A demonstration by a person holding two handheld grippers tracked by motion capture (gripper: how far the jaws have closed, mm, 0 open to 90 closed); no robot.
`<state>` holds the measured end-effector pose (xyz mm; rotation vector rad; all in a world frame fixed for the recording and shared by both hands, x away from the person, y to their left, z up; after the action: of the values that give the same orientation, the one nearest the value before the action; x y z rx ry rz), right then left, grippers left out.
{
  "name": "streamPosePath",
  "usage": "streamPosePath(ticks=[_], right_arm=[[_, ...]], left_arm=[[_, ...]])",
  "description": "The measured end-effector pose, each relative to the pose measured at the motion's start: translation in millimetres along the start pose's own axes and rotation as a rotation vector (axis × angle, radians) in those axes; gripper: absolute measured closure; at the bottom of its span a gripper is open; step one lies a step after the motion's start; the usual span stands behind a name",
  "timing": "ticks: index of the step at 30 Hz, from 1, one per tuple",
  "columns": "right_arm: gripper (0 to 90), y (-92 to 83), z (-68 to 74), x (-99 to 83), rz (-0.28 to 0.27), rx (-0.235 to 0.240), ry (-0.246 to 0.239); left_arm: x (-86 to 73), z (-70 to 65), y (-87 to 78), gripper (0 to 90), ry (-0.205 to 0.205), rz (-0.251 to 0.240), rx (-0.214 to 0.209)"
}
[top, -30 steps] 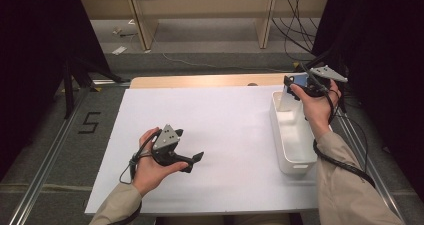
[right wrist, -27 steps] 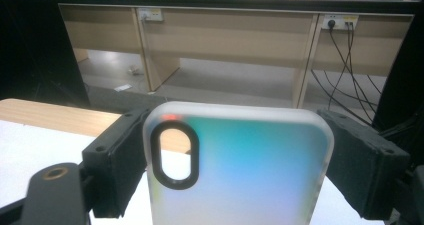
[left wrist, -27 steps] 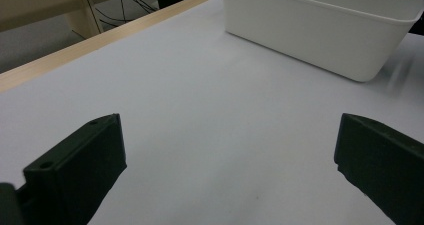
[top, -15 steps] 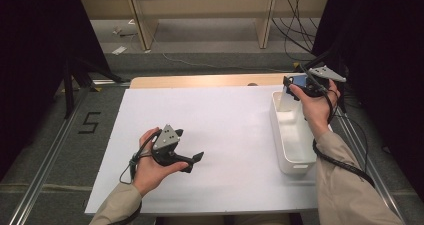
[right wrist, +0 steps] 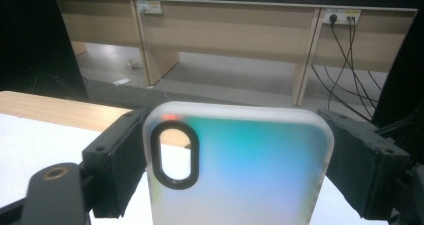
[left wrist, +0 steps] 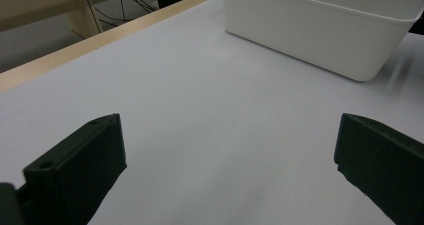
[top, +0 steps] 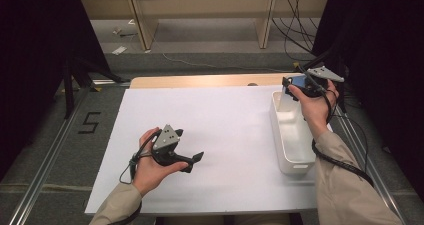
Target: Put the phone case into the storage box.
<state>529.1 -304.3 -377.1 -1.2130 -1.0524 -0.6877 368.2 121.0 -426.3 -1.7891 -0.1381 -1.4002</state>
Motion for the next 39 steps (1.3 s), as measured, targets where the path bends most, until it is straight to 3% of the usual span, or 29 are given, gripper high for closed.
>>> streamPosePath(ticks=[39], right_arm=[[18.1,8.7,-0.3,-4.9,0.029,-0.002,0.003]], left_arm=[[-0.3,-0.2,1.1,0.0,0.0,0.001,-0.001]])
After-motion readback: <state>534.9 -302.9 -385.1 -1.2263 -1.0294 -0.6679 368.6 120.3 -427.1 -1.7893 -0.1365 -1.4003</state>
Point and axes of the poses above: each handheld gripper's, and its own axes: y roughly forward along the jaws, x roughly out of its top, z roughly to its left, the point moved 1 cm from there along y, roughly forward along the jaws, and after that the axes turned 7 degrees about z, right-handed, at the moved point
